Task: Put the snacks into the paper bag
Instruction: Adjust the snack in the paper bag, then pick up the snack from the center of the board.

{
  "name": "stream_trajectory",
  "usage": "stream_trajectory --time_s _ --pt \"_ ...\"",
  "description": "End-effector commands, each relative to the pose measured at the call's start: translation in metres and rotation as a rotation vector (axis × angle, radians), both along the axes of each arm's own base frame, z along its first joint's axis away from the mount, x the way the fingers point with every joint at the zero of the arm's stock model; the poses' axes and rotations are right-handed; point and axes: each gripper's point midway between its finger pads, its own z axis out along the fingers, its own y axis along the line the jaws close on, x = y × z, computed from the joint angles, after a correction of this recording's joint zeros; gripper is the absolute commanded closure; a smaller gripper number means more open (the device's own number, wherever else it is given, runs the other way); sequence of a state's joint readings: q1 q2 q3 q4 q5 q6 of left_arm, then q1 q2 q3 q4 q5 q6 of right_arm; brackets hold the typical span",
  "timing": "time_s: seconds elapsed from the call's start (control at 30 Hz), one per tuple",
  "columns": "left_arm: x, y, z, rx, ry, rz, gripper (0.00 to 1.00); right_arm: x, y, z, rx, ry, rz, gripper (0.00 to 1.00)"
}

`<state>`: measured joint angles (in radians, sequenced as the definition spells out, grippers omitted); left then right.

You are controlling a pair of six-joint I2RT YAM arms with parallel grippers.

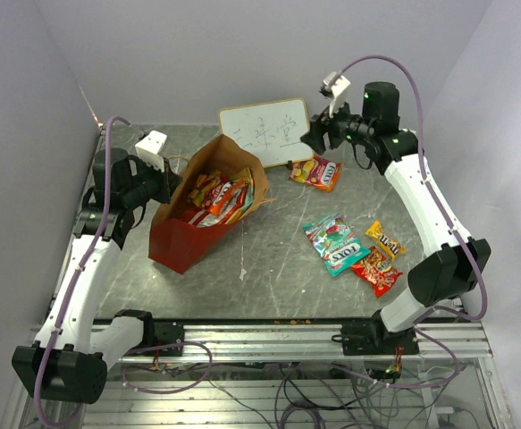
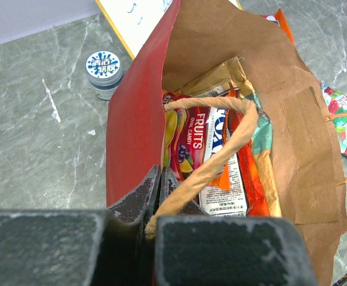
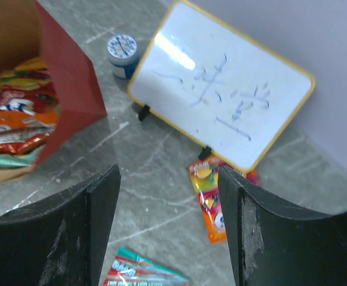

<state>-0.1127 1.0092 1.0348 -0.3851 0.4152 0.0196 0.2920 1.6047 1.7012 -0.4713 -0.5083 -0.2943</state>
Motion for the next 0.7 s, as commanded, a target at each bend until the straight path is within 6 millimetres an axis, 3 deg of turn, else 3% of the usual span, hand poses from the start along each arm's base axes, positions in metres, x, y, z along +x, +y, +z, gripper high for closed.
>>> stream_trajectory --time_s 0.0,0.23,0.33,0.5,0.67 --pt "0.003 -0.003 0.013 -0.007 -0.051 -0.022 0.93 0.011 -0.038 -0.008 0.09 0.055 -0.093 0.33" --pt "0.003 -0.003 0.012 -0.008 -0.047 -0.027 0.93 0.048 -0.115 -0.083 0.143 0.228 -0.357 0.26" --pt "0.003 -0.003 0.012 -0.008 -0.046 -0.028 0.93 0.059 -0.138 -0.118 0.173 0.312 -0.437 0.22" --pt "0.003 -0.003 0.011 -0.005 -0.046 -0.026 0.93 0.07 -0.15 -0.177 0.173 0.442 -0.515 0.16" --pt "0.004 -0.003 0.012 -0.007 -0.045 -0.027 0.93 0.076 -0.153 -0.223 0.177 0.544 -0.565 0.08"
